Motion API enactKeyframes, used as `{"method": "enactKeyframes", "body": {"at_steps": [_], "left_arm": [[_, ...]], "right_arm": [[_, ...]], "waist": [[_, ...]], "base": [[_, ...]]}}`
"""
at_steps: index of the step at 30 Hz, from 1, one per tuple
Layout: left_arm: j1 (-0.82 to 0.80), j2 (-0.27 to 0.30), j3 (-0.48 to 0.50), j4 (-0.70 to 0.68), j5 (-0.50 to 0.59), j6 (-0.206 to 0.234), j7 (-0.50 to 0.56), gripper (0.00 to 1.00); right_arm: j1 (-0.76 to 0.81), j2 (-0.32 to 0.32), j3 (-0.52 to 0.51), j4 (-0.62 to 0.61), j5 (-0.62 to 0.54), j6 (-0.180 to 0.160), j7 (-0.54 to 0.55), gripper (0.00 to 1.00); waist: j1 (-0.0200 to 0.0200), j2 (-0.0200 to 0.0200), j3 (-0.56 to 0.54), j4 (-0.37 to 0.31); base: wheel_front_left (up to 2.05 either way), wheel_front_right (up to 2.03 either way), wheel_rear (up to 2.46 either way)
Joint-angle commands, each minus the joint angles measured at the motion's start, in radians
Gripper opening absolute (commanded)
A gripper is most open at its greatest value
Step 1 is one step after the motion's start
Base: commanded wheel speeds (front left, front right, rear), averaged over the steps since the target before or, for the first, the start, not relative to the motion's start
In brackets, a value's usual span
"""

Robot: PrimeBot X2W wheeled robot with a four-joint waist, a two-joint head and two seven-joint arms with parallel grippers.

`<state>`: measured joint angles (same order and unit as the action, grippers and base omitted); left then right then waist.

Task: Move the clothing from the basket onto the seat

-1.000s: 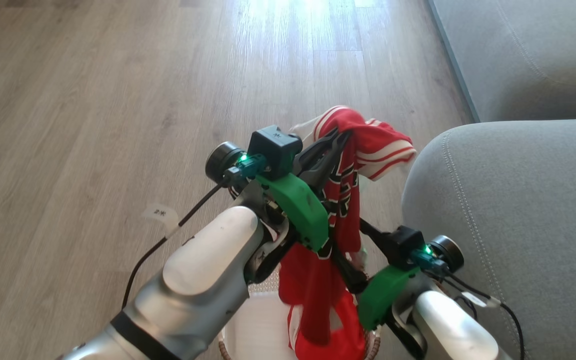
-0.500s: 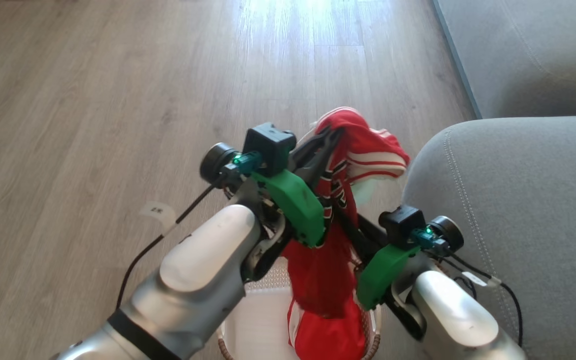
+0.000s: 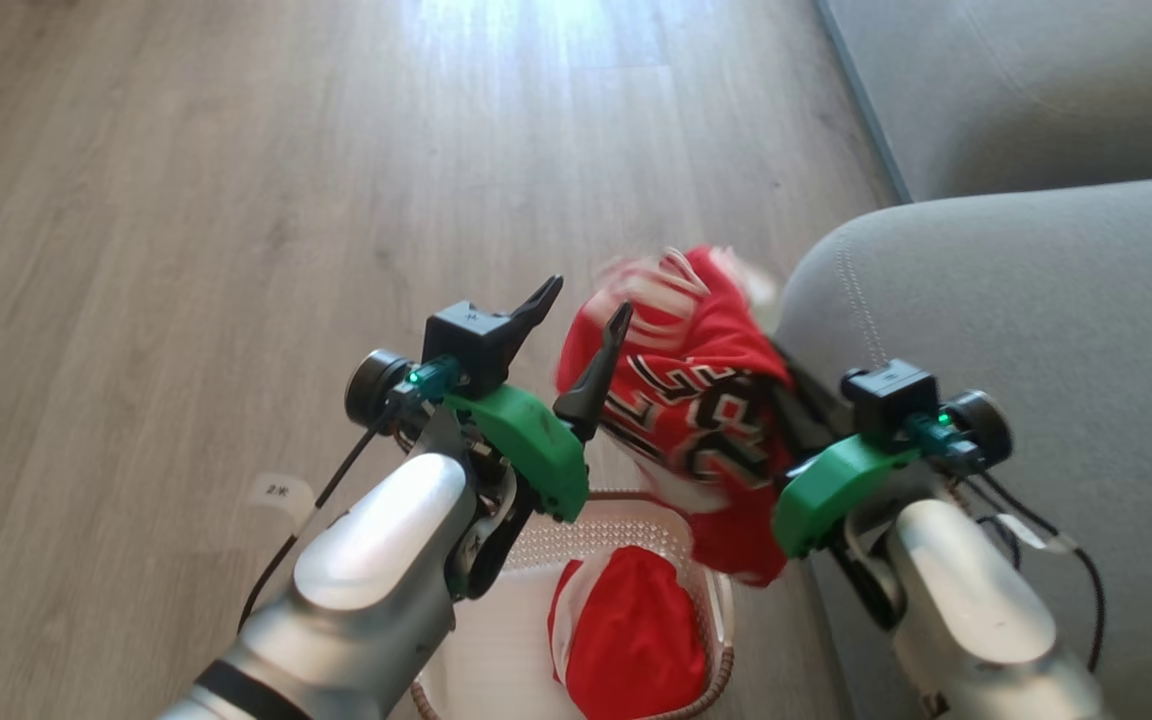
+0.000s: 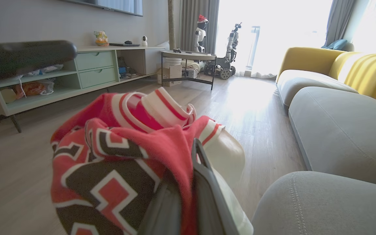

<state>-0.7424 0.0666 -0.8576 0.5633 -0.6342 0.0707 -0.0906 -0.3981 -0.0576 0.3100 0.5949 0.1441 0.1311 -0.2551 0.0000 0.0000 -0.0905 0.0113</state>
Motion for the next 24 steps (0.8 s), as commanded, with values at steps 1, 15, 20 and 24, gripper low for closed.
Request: {"method": "enactKeyframes", "body": {"at_steps": [1, 15, 20, 24], "left_arm": [[-0.036, 0.019, 0.031, -0.013, -0.002, 0.000, -0.013, 1.00], [0.025, -0.002, -0.007, 0.042, -0.023, -0.010, -0.070, 1.00], [0.038, -0.006, -0.021, 0.053, -0.027, -0.007, -0.080, 1.00], [0.039, -0.010, -0.033, 0.059, -0.028, -0.004, -0.090, 1.00]], "right_arm": [[-0.027, 0.007, -0.019, -0.048, -0.022, 0.000, -0.007, 0.00], [0.004, -0.042, -0.235, -0.147, -0.121, 0.000, -0.007, 0.00], [0.007, -0.050, -0.257, -0.162, -0.131, 0.000, -0.007, 0.00], [0.008, -0.055, -0.260, -0.169, -0.138, 0.000, -0.007, 0.00]], "waist": [[0.0000, 0.0000, 0.007, -0.022], [0.0000, 0.0000, 0.035, -0.194], [0.0000, 0.0000, 0.053, -0.260], [0.0000, 0.0000, 0.074, -0.318]], "base": [[0.00, 0.00, 0.00], [0.00, 0.00, 0.00], [0.00, 0.00, 0.00], [0.00, 0.00, 0.00]]}}
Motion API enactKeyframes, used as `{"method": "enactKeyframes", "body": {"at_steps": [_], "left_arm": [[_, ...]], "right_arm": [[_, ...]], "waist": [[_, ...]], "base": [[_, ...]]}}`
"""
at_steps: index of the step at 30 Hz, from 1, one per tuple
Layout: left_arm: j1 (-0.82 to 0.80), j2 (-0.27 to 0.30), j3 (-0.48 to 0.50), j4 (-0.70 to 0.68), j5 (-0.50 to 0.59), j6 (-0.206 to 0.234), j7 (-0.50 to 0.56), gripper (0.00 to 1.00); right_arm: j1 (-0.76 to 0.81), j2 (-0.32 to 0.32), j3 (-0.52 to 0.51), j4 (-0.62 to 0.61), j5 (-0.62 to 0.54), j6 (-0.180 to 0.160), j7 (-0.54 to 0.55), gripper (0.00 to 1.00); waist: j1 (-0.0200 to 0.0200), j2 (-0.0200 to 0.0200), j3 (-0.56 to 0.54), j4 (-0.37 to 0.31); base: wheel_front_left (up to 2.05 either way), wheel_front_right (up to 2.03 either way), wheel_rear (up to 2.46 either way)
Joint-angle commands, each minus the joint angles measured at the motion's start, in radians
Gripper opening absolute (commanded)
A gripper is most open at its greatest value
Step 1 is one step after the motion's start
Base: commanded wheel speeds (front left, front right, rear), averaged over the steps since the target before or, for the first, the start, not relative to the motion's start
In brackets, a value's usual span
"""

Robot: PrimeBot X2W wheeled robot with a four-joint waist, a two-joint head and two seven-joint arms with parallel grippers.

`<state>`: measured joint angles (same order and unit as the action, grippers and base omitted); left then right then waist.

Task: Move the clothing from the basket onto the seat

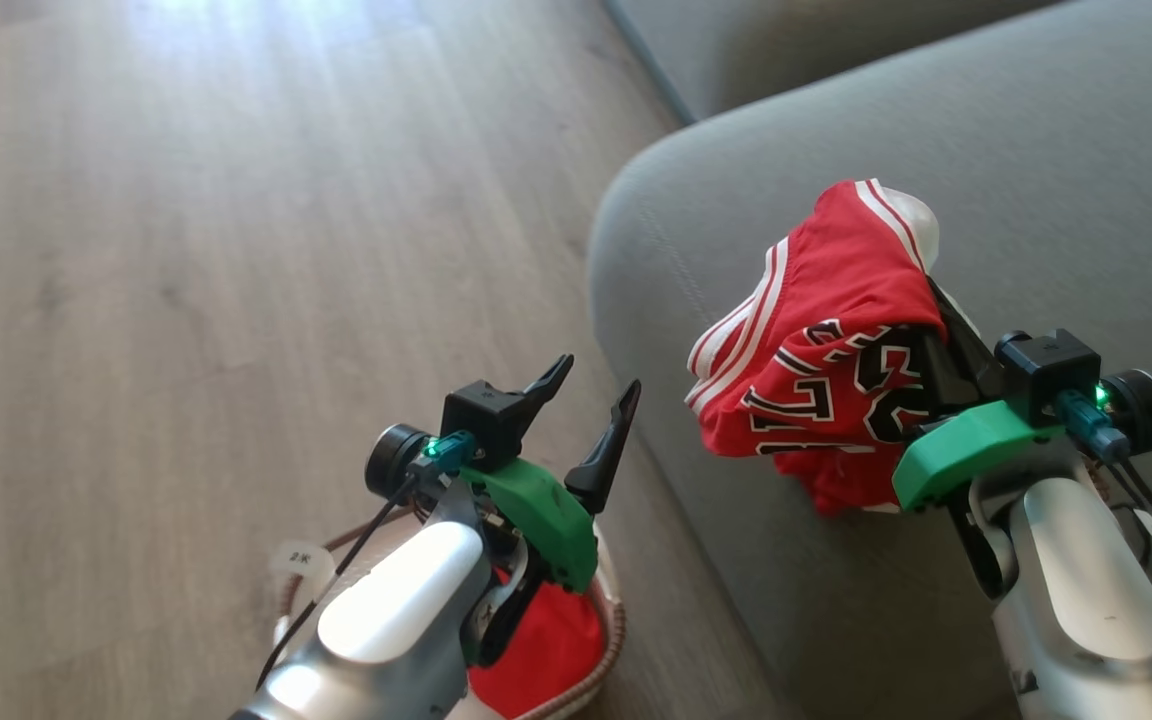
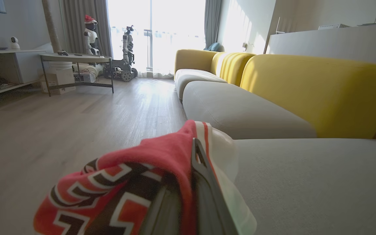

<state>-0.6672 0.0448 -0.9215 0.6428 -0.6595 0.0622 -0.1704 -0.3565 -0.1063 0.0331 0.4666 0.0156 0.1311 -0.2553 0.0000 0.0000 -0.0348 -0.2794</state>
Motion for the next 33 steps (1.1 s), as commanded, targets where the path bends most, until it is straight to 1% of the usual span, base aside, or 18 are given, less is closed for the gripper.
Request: {"method": "enactKeyframes", "body": {"at_steps": [1, 4, 7, 12, 15, 19, 25, 28, 30, 33], "left_arm": [[-0.037, 0.011, 0.028, -0.020, -0.003, 0.006, -0.012, 1.00], [-0.042, 0.009, 0.012, -0.020, -0.005, 0.006, -0.018, 1.00], [-0.047, 0.008, 0.003, -0.019, -0.006, 0.009, -0.023, 1.00], [-0.067, 0.007, -0.009, -0.023, -0.005, 0.013, -0.029, 1.00], [-0.081, 0.007, -0.014, -0.028, -0.001, 0.017, -0.033, 1.00], [-0.103, 0.011, -0.017, -0.040, 0.011, 0.028, -0.034, 1.00], [-0.144, 0.028, -0.028, -0.094, 0.037, 0.041, -0.021, 1.00], [-0.165, 0.042, -0.035, -0.137, 0.053, 0.052, -0.007, 1.00], [-0.176, 0.053, -0.036, -0.169, 0.060, 0.060, 0.003, 1.00], [-0.189, 0.073, -0.035, -0.224, 0.073, 0.076, 0.017, 1.00]], "right_arm": [[-0.034, -0.007, 0.017, -0.041, -0.009, 0.000, -0.006, 0.00], [-0.040, -0.013, 0.020, -0.041, -0.005, 0.000, -0.004, 0.00], [-0.048, -0.017, 0.024, -0.041, 0.000, 0.000, -0.002, 0.00], [-0.088, -0.025, 0.026, -0.037, 0.006, 0.000, 0.005, 0.00], [-0.143, -0.045, 0.038, -0.020, 0.006, 0.000, 0.012, 0.00], [-0.256, -0.084, 0.052, 0.024, 0.013, 0.000, 0.017, 0.00], [-0.467, -0.169, 0.058, 0.155, 0.009, 0.000, 0.024, 0.00], [-0.575, -0.209, 0.032, 0.215, 0.008, 0.000, 0.022, 0.00], [-0.641, -0.237, -0.002, 0.250, 0.002, 0.000, 0.022, 0.00], [-0.727, -0.279, -0.056, 0.312, -0.038, 0.000, 0.025, 0.00]], "waist": [[0.0000, 0.0000, 0.023, -0.040], [0.0000, 0.0000, 0.045, -0.073], [0.0000, 0.0000, 0.061, -0.086], [0.0000, 0.0000, 0.096, -0.080], [0.0000, 0.0000, 0.117, -0.066], [0.0000, 0.0000, 0.147, -0.042], [0.0000, 0.0000, 0.217, 0.011], [0.0000, 0.0000, 0.265, 0.042], [0.0000, 0.0000, 0.304, 0.058], [0.0000, 0.0000, 0.361, 0.076]], "base": [[0.00, 0.00, 0.00], [0.00, 0.00, 0.00], [0.00, 0.00, 0.00], [0.00, 0.00, 0.00], [0.00, 0.00, 0.00], [0.00, 0.00, 0.00], [0.00, 0.00, 0.00], [0.00, 0.00, 0.00], [0.00, 0.00, 0.00], [0.00, 0.00, 0.00]]}}
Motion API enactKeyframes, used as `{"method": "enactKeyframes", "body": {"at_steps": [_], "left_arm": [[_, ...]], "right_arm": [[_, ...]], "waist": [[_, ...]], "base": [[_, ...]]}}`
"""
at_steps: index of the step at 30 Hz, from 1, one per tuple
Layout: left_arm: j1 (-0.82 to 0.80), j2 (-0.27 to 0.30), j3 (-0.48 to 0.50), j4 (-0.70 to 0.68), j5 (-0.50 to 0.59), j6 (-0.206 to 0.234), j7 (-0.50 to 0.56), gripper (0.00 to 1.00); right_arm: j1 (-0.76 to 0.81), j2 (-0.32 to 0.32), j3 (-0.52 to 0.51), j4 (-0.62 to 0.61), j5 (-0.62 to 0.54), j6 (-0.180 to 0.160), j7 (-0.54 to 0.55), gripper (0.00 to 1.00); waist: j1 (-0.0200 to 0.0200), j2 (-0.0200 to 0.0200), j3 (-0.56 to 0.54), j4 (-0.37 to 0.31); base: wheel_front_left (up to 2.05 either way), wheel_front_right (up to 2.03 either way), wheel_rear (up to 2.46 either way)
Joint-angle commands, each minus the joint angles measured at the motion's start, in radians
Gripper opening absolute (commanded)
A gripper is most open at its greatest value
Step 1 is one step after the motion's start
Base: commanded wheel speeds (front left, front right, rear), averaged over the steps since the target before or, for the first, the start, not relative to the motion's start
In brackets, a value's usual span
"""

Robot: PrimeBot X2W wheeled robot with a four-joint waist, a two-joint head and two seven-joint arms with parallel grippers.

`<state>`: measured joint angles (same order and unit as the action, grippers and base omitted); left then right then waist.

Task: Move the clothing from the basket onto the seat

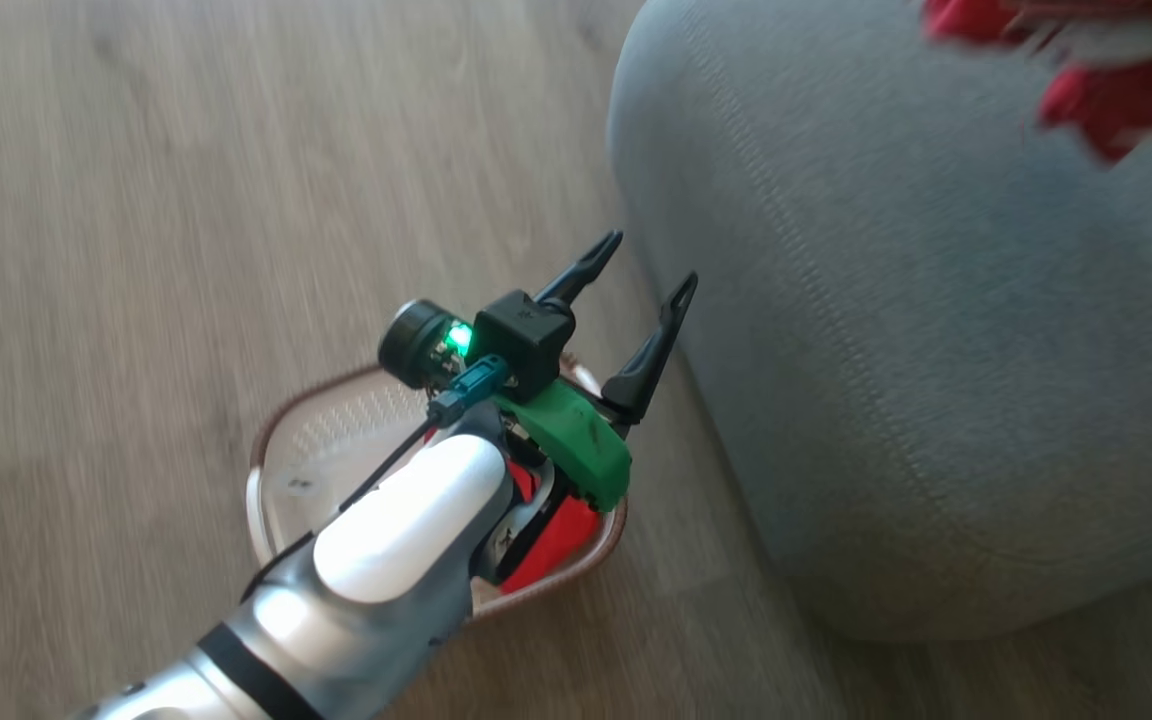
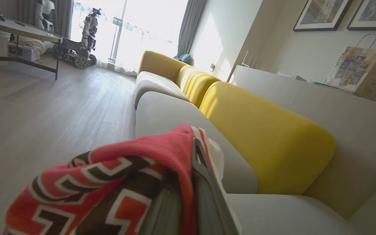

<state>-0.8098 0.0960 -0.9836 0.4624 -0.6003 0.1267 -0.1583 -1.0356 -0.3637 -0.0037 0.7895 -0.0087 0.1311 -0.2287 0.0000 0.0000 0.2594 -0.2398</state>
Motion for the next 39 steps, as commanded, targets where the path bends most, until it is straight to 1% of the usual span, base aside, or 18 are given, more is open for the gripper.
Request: {"method": "enactKeyframes", "body": {"at_steps": [1, 3, 4, 7, 12, 14, 18, 25, 26, 27, 28, 29, 33, 39], "left_arm": [[-0.051, 0.027, 0.025, -0.064, 0.018, 0.017, 0.011, 1.00], [-0.059, 0.037, 0.018, -0.101, 0.031, 0.026, 0.024, 1.00], [-0.059, 0.037, 0.018, -0.101, 0.031, 0.026, 0.024, 1.00], [-0.069, 0.050, 0.014, -0.151, 0.039, 0.037, 0.045, 1.00], [-0.096, 0.079, 0.007, -0.212, 0.067, 0.055, 0.071, 1.00], [-0.105, 0.087, 0.010, -0.236, 0.072, 0.059, 0.072, 1.00], [-0.117, 0.106, 0.015, -0.269, 0.085, 0.072, 0.074, 1.00], [-0.126, 0.130, 0.025, -0.306, 0.095, 0.089, 0.069, 1.00], [-0.126, 0.132, 0.025, -0.310, 0.096, 0.091, 0.069, 1.00], [-0.127, 0.134, 0.025, -0.313, 0.098, 0.094, 0.069, 1.00], [-0.125, 0.135, 0.025, -0.315, 0.098, 0.095, 0.067, 1.00], [-0.123, 0.135, 0.024, -0.316, 0.097, 0.096, 0.065, 1.00], [-0.108, 0.137, 0.024, -0.306, 0.088, 0.097, 0.054, 1.00], [-0.070, 0.130, 0.027, -0.280, 0.059, 0.092, 0.024, 1.00]], "right_arm": [[-0.075, -0.034, -0.044, 0.009, -0.026, 0.000, -0.002, 0.00], [-0.118, -0.060, -0.090, 0.044, -0.059, 0.000, -0.004, 0.00], [-0.118, -0.060, -0.090, 0.044, -0.059, 0.000, -0.004, 0.00], [-0.165, -0.084, -0.158, 0.069, -0.120, 0.000, -0.016, 0.00], [-0.185, -0.075, -0.281, 0.097, -0.207, 0.000, -0.029, 0.00], [-0.177, -0.062, -0.328, 0.108, -0.242, 0.000, -0.031, 0.00], [-0.145, -0.013, -0.409, 0.135, -0.295, 0.000, -0.032, 0.00], [-0.077, 0.054, -0.492, 0.161, -0.366, 0.000, -0.033, 0.00], [-0.074, 0.061, -0.492, 0.162, -0.374, 0.000, -0.033, 0.17], [-0.071, 0.067, -0.492, 0.164, -0.379, 0.000, -0.033, 0.47], [-0.068, 0.072, -0.493, 0.171, -0.379, 0.000, -0.033, 0.93], [-0.066, 0.072, -0.491, 0.179, -0.379, 0.000, -0.033, 1.00], [-0.059, 0.064, -0.449, 0.177, -0.372, 0.000, -0.033, 1.00], [0.001, 0.023, -0.323, 0.148, -0.292, 0.000, -0.033, 1.00]], "waist": [[0.0000, 0.0000, 0.089, 0.045], [0.0000, 0.0000, 0.126, 0.062], [0.0000, 0.0000, 0.126, 0.062], [0.0000, 0.0000, 0.180, 0.083], [0.0000, 0.0000, 0.259, 0.104], [0.0000, 0.0000, 0.284, 0.111], [0.0000, 0.0000, 0.321, 0.116], [0.0000, 0.0000, 0.351, 0.124], [0.0000, 0.0000, 0.353, 0.124], [0.0000, 0.0000, 0.353, 0.123], [0.0000, 0.0000, 0.352, 0.121], [0.0000, 0.0000, 0.349, 0.120], [0.0000, 0.0000, 0.325, 0.110], [0.0000, 0.0000, 0.257, 0.104]], "base": [[0.00, 0.00, 0.00], [0.00, 0.00, 0.00], [0.00, 0.00, 0.00], [0.00, 0.00, 0.00], [0.00, 0.00, 0.00], [0.00, 0.00, 0.00], [0.00, 0.00, 0.00], [0.00, 0.00, 0.00], [0.00, 0.00, 0.00], [0.00, 0.00, 0.00], [0.00, 0.00, 0.00], [0.00, 0.00, 0.00], [0.00, 0.00, 0.00], [0.00, 0.00, 0.00]]}}
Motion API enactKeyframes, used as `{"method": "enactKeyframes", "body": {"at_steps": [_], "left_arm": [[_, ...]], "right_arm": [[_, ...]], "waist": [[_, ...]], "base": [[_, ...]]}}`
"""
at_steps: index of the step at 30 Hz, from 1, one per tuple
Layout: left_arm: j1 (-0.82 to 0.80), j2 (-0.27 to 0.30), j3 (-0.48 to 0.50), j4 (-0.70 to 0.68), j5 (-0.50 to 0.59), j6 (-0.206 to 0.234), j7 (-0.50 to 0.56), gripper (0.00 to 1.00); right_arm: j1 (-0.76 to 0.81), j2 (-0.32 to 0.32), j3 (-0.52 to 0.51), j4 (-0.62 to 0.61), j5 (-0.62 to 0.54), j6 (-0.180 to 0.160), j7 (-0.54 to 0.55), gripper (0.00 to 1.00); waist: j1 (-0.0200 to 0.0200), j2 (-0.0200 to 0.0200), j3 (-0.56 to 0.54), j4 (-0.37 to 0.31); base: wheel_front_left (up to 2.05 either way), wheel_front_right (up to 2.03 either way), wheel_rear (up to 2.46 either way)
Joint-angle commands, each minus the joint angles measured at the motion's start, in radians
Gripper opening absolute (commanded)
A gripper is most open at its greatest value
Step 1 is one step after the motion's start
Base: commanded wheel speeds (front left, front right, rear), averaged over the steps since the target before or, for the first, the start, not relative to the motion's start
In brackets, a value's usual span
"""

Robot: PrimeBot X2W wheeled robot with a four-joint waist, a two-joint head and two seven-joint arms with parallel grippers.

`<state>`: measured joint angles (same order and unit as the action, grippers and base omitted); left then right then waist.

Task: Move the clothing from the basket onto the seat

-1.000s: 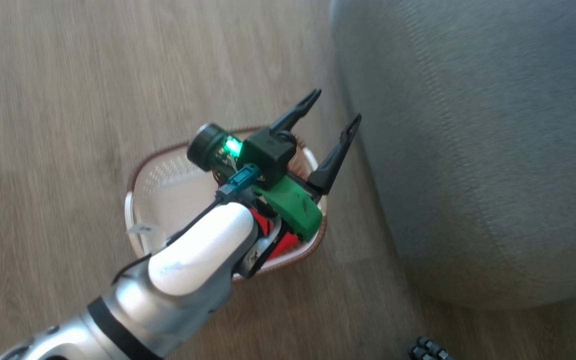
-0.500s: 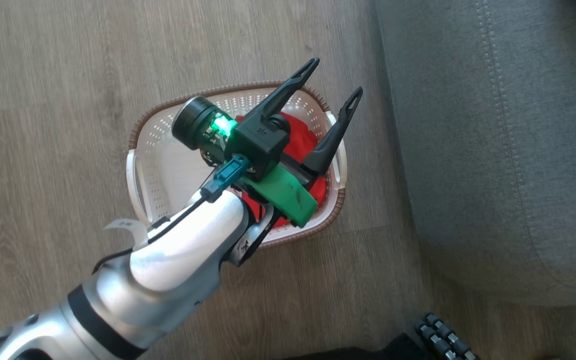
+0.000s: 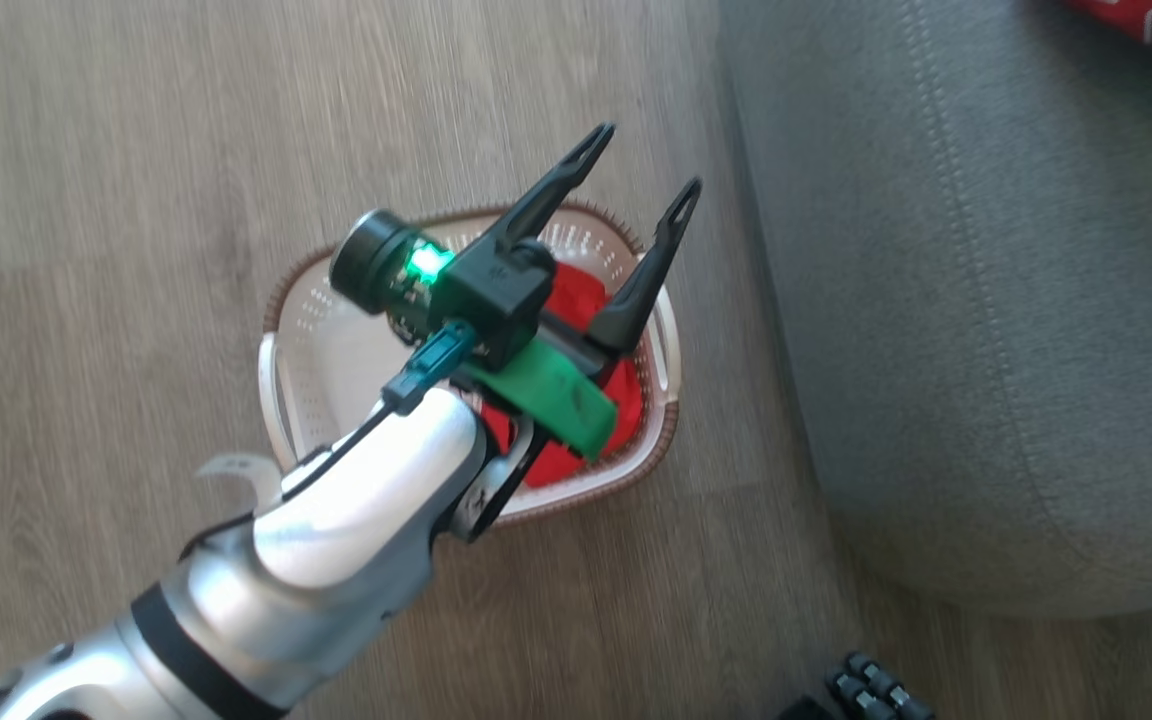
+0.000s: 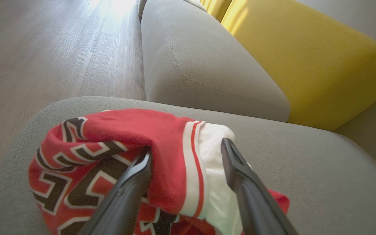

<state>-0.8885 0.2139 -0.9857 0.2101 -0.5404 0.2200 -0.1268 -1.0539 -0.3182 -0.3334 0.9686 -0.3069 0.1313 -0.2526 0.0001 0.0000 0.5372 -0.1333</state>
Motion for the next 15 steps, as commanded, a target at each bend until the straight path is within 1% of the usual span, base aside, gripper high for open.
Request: {"method": "enactKeyframes", "body": {"at_steps": [1, 8, 9, 15], "left_arm": [[0.018, 0.014, 0.031, -0.022, -0.006, 0.000, -0.012, 1.00], [0.088, 0.025, 0.055, 0.016, -0.053, 0.009, -0.052, 1.00], [0.088, 0.025, 0.055, 0.016, -0.053, 0.009, -0.052, 1.00], [0.164, 0.039, 0.086, 0.039, -0.096, 0.026, -0.084, 1.00]], "right_arm": [[0.033, -0.030, 0.027, -0.037, 0.024, -0.001, -0.009, 1.00], [0.157, -0.056, 0.164, -0.088, 0.166, -0.001, -0.009, 1.00], [0.157, -0.056, 0.164, -0.088, 0.166, -0.001, -0.009, 1.00], [0.234, -0.064, 0.278, -0.156, 0.262, -0.001, -0.009, 1.00]], "waist": [[-0.0001, 0.0000, -0.034, -0.002], [-0.0001, 0.0000, -0.149, 0.003], [-0.0001, 0.0000, -0.149, 0.003], [-0.0001, 0.0000, -0.262, 0.021]], "base": [[0.00, 0.00, 0.00], [0.00, 0.00, 0.00], [0.00, 0.00, 0.00], [0.00, 0.00, 0.00]]}}
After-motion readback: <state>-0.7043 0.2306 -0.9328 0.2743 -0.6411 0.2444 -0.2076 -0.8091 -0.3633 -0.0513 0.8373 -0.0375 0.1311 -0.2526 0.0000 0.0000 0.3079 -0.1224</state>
